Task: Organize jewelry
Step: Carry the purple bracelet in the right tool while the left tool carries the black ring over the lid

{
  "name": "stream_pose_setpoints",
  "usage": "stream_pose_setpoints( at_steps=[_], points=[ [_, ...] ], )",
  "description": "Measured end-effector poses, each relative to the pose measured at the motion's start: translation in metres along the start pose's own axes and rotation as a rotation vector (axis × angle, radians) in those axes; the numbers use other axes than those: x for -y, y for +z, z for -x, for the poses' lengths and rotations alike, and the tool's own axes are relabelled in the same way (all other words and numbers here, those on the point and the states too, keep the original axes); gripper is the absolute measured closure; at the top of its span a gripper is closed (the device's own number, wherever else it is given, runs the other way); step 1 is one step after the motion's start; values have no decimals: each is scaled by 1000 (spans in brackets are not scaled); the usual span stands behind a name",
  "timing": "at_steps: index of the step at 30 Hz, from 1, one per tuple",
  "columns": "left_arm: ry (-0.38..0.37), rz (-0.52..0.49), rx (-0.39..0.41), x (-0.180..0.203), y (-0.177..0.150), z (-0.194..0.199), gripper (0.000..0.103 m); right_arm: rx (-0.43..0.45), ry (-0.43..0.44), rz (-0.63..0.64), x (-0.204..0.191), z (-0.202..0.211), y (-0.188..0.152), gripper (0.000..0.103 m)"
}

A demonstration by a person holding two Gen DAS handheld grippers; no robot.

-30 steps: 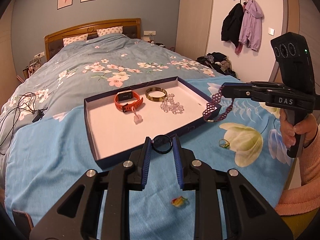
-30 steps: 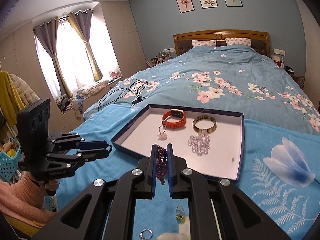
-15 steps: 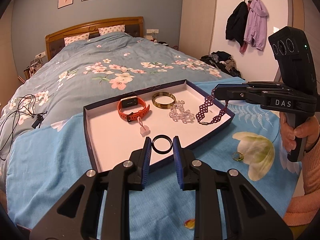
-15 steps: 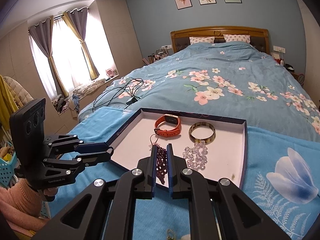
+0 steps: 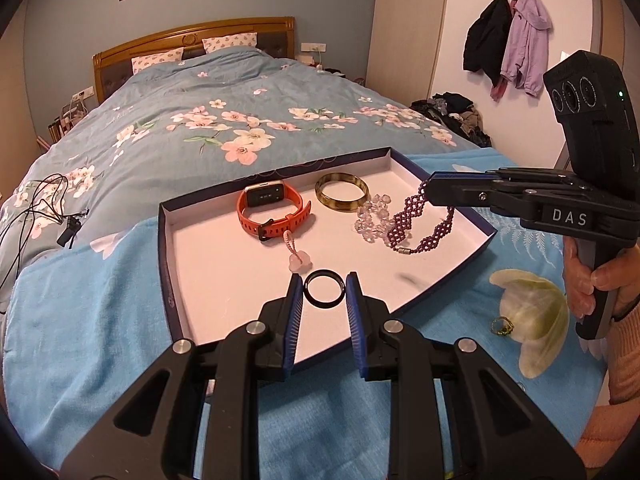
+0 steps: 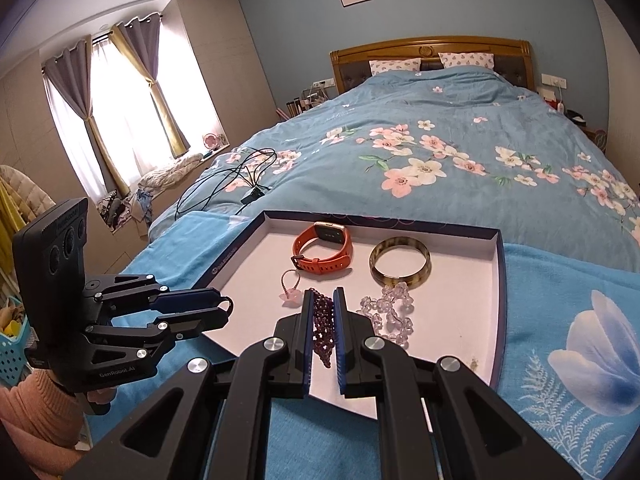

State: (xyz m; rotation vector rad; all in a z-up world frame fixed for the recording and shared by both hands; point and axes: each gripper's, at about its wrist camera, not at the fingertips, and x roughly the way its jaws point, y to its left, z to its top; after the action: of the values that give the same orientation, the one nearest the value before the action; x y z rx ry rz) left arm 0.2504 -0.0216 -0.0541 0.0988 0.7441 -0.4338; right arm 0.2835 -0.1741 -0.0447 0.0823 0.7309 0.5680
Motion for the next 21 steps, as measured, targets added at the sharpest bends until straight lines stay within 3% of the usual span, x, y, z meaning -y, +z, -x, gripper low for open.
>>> stream_pose_setpoints(
  at_steps=[21],
  points=[
    [7,26,-70,-7,2,-36,81,-52,18,-76,24,-24,-1,95]
  ],
)
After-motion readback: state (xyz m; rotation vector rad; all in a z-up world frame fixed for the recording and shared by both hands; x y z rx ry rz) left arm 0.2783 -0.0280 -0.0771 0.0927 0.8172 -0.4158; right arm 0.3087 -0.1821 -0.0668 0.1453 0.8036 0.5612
